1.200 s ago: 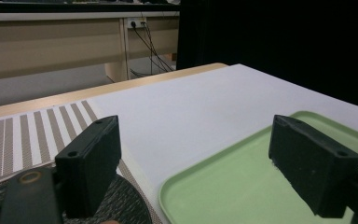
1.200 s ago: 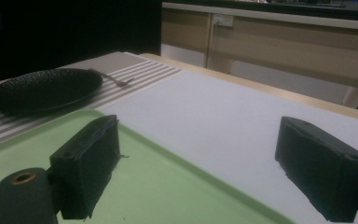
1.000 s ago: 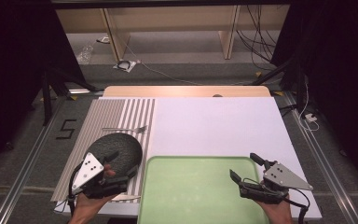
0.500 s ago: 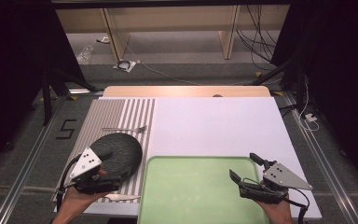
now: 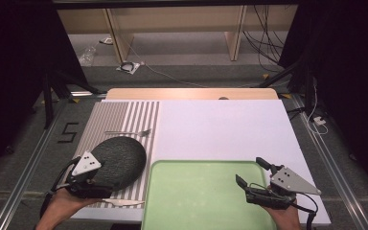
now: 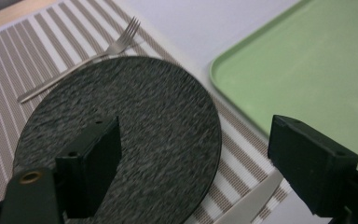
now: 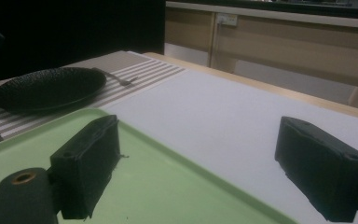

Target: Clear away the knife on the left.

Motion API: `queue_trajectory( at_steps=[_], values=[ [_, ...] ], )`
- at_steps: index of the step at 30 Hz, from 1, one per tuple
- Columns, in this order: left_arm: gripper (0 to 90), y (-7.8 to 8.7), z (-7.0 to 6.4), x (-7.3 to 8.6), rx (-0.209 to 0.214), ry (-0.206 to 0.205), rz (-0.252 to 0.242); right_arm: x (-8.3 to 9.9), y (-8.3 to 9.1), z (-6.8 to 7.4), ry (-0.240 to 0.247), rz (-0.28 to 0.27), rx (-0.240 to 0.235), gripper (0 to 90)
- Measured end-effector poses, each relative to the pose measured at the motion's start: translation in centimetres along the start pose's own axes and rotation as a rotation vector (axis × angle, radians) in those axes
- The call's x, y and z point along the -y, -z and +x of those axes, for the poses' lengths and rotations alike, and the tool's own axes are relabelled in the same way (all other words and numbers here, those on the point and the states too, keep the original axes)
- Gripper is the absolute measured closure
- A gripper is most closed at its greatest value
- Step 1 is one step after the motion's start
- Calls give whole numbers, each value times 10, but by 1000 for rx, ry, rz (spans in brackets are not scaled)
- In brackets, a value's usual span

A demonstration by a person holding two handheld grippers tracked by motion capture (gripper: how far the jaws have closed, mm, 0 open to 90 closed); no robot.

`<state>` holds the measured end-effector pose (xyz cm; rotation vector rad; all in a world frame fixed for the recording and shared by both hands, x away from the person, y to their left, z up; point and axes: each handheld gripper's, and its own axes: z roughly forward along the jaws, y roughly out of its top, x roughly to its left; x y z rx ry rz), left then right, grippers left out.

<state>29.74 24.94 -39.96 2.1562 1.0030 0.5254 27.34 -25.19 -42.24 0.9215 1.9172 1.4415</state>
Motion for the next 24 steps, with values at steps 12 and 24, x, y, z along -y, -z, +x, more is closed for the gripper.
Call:
queue_trajectory(
  at_steps=[12,24],
  values=[
    [202,0,9,8,11,-30,159,0,-1,1,2,5,-8,149],
    [213,-2,20,19,18,-30,278,0,-2,1,5,10,-12,149]
  ],
)
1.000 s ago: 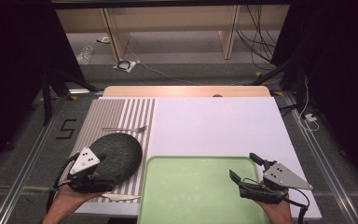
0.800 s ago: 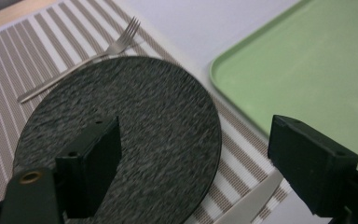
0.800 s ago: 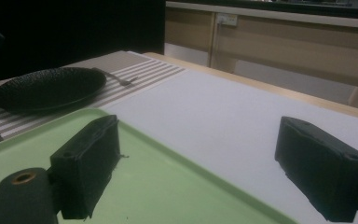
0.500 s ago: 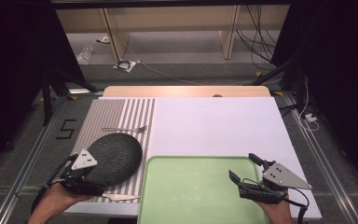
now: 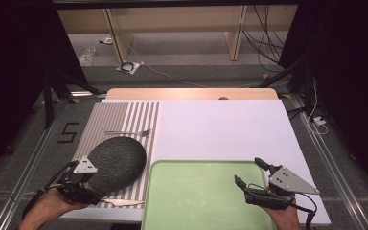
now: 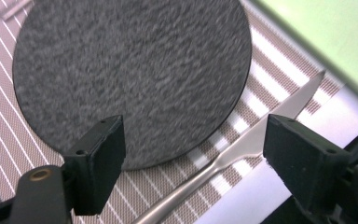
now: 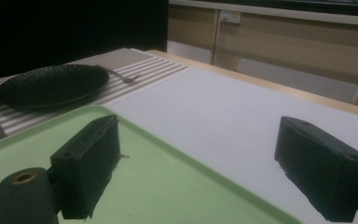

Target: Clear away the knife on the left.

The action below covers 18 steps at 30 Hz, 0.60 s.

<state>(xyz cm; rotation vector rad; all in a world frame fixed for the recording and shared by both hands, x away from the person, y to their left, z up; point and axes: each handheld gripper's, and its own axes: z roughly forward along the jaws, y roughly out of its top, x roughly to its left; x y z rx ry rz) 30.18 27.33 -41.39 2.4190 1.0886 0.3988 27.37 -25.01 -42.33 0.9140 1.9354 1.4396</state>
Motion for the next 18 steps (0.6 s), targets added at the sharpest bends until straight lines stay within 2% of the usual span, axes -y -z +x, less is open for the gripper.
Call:
queue_trajectory(
  at_steps=[2,3,5,13,18],
  values=[
    [215,-2,3,3,0,6,32,0,0,0,0,2,-1,149],
    [216,-2,3,3,0,6,32,0,0,0,0,2,-1,149],
    [216,-4,6,6,1,6,77,0,0,0,-4,1,0,149],
    [222,-5,11,12,9,16,138,0,-1,0,-2,2,0,149],
    [231,-11,14,15,17,20,177,1,-1,0,-2,2,2,149]
  ],
)
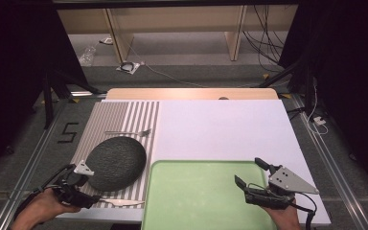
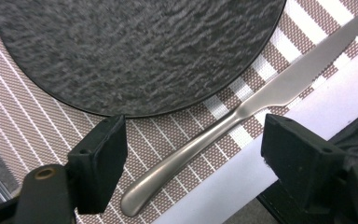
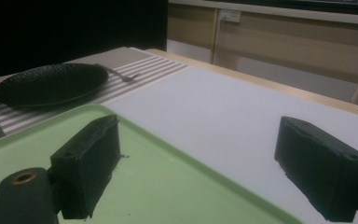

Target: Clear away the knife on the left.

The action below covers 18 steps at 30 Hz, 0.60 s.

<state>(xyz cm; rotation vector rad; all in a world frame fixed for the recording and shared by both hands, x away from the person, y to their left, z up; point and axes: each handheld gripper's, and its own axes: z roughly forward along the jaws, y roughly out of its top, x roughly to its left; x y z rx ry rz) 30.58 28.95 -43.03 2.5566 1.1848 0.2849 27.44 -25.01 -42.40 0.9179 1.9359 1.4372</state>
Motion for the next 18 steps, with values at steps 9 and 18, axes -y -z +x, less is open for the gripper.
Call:
queue_trajectory(
  at_steps=[9,18],
  values=[
    [264,-13,1,5,21,-17,76,0,0,0,4,5,-1,150],
    [319,-22,0,3,30,-61,126,0,0,1,9,9,-4,150]
  ],
)
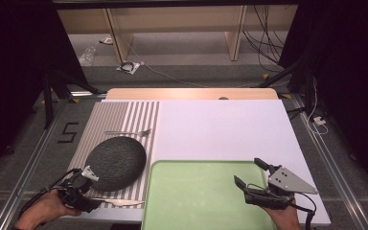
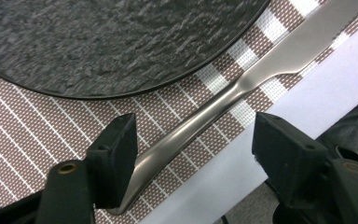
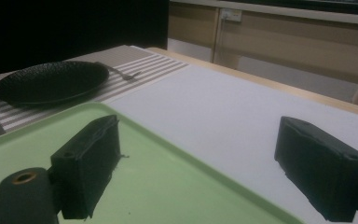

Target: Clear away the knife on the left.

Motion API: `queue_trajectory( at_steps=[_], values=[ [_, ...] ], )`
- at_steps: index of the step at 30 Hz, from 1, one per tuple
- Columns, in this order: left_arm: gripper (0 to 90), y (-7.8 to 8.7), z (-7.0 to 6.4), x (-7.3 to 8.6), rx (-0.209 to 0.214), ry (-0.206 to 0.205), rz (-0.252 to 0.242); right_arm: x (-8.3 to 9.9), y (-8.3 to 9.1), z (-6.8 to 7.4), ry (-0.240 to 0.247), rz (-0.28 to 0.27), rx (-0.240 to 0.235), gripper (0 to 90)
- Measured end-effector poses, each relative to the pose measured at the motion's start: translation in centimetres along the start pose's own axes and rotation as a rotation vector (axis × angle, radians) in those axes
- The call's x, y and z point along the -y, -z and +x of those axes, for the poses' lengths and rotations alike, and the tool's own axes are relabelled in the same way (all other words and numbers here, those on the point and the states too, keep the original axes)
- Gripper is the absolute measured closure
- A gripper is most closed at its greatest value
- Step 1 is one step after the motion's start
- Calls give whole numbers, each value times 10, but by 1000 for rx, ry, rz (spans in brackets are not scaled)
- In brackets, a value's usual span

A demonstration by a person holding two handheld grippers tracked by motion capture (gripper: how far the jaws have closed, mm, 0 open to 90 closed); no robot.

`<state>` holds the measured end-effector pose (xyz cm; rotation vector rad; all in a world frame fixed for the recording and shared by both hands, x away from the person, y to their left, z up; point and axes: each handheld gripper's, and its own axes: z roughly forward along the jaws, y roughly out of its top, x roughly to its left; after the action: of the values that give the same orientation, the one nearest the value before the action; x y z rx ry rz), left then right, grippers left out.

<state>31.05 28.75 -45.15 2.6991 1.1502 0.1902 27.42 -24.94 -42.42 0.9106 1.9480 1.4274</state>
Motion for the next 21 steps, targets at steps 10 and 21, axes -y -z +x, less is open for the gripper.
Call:
queue_trajectory(
  at_steps=[10,21],
  values=[
    [380,-6,-2,-7,12,-46,33,0,-1,1,2,3,0,150],
    [457,-14,-5,-12,-3,-75,83,0,0,1,6,1,-4,150]
  ],
)
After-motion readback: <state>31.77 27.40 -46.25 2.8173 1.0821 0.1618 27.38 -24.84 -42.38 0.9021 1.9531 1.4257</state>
